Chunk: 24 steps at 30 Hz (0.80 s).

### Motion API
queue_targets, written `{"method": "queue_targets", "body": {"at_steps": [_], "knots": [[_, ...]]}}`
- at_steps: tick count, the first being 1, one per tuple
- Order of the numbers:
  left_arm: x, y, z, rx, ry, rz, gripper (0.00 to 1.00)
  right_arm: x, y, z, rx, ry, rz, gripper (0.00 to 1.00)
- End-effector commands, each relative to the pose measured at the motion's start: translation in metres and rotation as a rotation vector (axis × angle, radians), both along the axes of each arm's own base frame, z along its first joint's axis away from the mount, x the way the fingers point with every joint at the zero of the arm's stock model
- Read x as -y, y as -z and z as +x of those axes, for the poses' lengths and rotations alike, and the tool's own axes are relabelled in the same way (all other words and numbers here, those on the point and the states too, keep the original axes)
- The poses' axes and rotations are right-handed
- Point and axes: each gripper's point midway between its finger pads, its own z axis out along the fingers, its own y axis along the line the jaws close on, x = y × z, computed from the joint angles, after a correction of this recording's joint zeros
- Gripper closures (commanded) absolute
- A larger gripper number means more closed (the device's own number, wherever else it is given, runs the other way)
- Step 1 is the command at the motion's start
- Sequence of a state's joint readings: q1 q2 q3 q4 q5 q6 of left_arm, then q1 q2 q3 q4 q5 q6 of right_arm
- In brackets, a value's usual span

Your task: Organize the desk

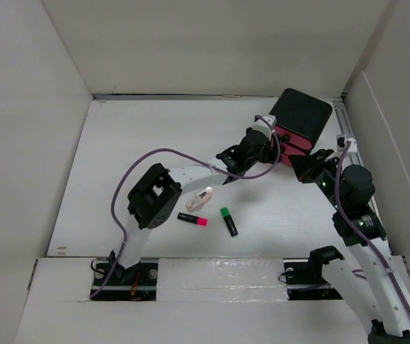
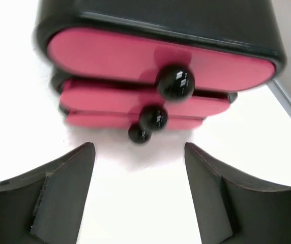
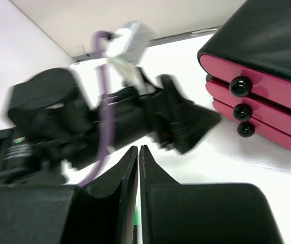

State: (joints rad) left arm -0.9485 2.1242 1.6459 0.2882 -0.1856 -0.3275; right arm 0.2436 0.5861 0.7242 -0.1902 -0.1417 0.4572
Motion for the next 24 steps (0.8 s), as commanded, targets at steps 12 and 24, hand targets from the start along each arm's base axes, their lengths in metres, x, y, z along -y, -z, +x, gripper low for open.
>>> {"method": "queue_targets", "body": {"at_steps": [12, 24], "knots": [[0.015, -0.04, -0.011, 0.027, 0.082, -0.068, 0.51, -0.005, -0.015, 0.007, 0.057, -0.013, 0.025, 0.8], [0.038, -0.009, 0.004, -0.001, 0.096, 0.002, 0.51, -0.004, -0.018, 0.004, 0.066, -0.01, 0.018, 0.71]]}}
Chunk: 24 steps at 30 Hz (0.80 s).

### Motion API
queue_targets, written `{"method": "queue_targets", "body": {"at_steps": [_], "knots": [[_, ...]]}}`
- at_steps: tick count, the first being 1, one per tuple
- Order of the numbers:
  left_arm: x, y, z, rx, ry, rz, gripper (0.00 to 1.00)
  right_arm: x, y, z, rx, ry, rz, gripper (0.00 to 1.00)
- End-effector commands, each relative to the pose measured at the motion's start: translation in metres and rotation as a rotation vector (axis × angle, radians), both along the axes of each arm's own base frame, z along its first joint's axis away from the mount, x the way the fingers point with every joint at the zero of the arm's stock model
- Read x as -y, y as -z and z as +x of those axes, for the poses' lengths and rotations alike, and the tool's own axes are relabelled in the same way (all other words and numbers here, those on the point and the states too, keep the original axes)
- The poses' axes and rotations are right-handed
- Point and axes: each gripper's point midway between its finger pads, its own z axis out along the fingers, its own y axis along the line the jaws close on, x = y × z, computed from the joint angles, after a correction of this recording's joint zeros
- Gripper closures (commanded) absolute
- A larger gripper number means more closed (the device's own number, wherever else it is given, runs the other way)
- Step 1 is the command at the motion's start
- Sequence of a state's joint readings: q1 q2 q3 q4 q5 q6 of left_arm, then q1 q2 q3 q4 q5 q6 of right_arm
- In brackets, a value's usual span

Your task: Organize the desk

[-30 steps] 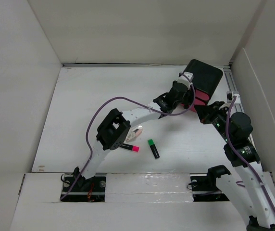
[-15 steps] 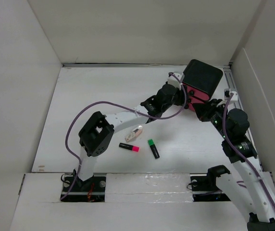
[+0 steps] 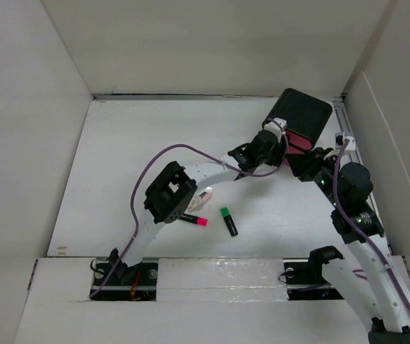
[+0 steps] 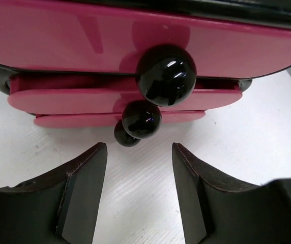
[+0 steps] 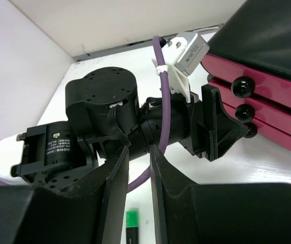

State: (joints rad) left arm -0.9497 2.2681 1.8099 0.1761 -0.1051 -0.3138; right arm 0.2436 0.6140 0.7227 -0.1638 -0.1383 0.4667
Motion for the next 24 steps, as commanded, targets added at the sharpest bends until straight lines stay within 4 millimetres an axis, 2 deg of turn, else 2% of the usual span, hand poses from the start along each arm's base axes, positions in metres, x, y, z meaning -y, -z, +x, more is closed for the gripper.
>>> {"method": "queue_targets", "body": {"at_steps": [1, 9, 10, 15, 24], "knots": [[0.012, -0.045, 0.005, 0.068, 0.011, -0.064, 0.51, -0.002, -0.019, -0.003, 0.073, -0.016, 0.009, 0.71], [0.032, -0.031, 0.019, 0.064, 0.025, -0.022, 0.51, -0.003, -0.022, -0.007, 0.084, -0.026, 0.01, 0.71], [0.029, -0.029, 0.025, 0.063, 0.014, -0.02, 0.51, -0.002, -0.023, -0.009, 0.089, -0.02, 0.011, 0.71], [0.028, -0.023, 0.025, 0.059, 0.01, -0.016, 0.53, 0.001, -0.023, -0.01, 0.09, -0.005, 0.008, 0.71], [0.026, -0.019, 0.027, 0.066, 0.001, -0.012, 0.63, 0.0, -0.019, -0.008, 0.083, -0.011, 0.006, 0.71]]}}
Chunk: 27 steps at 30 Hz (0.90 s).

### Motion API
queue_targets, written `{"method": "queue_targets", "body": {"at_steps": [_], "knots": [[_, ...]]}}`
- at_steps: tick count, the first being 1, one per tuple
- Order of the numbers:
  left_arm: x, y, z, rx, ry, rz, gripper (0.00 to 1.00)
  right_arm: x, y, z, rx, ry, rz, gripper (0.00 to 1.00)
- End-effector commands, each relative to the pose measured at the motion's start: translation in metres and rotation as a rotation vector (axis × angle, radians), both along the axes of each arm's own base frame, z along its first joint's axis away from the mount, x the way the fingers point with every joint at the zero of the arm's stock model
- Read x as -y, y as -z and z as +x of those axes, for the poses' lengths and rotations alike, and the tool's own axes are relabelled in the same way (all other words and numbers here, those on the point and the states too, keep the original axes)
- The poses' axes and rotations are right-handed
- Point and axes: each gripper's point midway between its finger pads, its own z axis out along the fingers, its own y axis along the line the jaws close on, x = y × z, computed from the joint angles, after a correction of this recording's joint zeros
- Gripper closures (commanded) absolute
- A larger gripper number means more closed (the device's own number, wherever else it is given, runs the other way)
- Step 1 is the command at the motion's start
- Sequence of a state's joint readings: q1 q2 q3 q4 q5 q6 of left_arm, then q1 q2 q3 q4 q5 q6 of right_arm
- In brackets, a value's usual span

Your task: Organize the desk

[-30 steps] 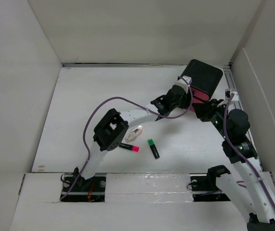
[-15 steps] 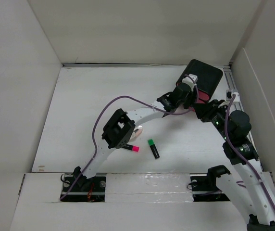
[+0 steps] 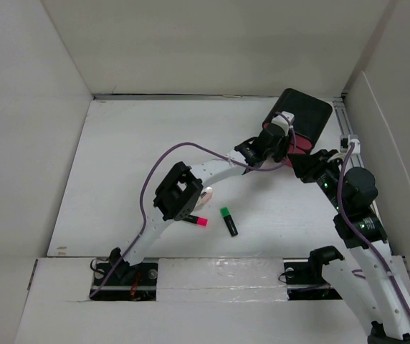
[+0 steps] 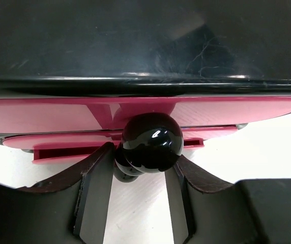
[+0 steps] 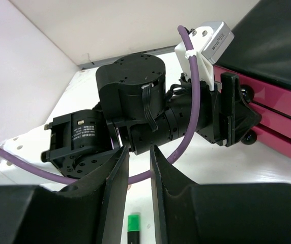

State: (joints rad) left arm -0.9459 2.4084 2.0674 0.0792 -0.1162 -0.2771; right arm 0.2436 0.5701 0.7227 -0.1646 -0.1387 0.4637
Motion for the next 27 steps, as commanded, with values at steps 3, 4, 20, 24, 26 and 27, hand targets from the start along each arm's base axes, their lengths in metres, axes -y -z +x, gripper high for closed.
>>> {"method": "queue_targets", "body": {"at_steps": [3, 4, 20, 24, 26, 27], "knots": [[0.002, -0.006, 0.004, 0.026, -0.004, -0.012, 0.63, -0.002, -0.007, 0.001, 0.036, -0.01, -0.001, 0.71], [0.003, -0.005, 0.004, 0.026, -0.004, -0.011, 0.63, -0.002, -0.006, 0.001, 0.035, -0.01, -0.003, 0.71], [0.001, -0.002, 0.007, 0.037, -0.021, -0.007, 0.81, -0.002, -0.002, 0.005, 0.026, -0.004, -0.005, 0.71], [-0.006, -0.013, 0.004, 0.054, -0.028, -0.025, 0.89, -0.003, 0.002, 0.007, 0.014, -0.007, -0.008, 0.71], [-0.011, -0.02, 0.001, 0.061, -0.031, -0.035, 0.92, -0.004, 0.003, 0.008, 0.014, -0.009, -0.008, 0.71], [-0.014, -0.021, 0.0, 0.063, -0.032, -0.033, 0.93, -0.004, 0.004, 0.008, 0.013, -0.011, -0.01, 0.71]]}}
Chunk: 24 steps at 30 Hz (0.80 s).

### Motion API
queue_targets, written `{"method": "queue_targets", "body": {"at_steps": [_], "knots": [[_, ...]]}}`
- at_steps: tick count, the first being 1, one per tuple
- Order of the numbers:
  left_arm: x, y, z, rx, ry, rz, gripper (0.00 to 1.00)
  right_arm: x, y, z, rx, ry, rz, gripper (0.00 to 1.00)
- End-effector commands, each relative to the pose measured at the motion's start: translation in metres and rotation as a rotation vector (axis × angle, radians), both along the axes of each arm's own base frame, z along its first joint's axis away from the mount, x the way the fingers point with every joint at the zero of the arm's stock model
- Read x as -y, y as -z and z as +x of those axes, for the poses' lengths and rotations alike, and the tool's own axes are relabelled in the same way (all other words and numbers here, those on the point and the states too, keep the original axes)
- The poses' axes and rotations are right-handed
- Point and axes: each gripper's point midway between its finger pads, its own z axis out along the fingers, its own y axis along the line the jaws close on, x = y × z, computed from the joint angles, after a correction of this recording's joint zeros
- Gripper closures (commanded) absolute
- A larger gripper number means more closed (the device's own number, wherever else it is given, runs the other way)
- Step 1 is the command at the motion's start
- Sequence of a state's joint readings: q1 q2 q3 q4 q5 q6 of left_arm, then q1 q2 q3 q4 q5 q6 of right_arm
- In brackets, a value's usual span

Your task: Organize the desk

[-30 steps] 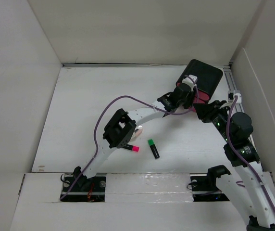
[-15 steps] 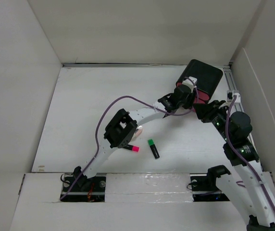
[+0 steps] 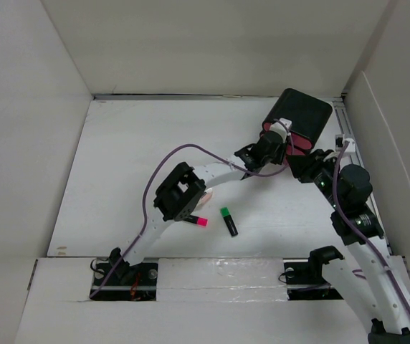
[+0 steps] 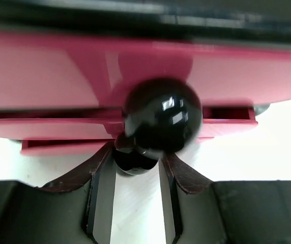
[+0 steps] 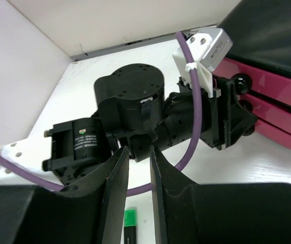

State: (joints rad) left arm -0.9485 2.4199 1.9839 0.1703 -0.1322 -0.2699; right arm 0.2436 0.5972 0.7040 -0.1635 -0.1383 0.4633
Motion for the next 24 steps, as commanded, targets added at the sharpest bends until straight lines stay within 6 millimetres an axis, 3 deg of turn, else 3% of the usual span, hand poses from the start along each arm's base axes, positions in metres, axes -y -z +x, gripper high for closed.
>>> {"method": "queue_targets", "body": {"at_steps": [1, 13, 24], "knots": [[-0.013, -0.05, -0.001, 0.058, -0.024, -0.047, 0.94, -0.003, -0.01, 0.003, 0.051, -0.013, 0.0, 0.71], [-0.045, -0.057, -0.024, 0.048, -0.041, -0.063, 0.97, -0.001, 0.003, 0.012, 0.019, 0.012, -0.007, 0.72], [-0.074, -0.044, -0.05, 0.029, -0.061, -0.035, 0.98, 0.001, 0.016, 0.021, -0.018, 0.036, -0.019, 0.75]]}}
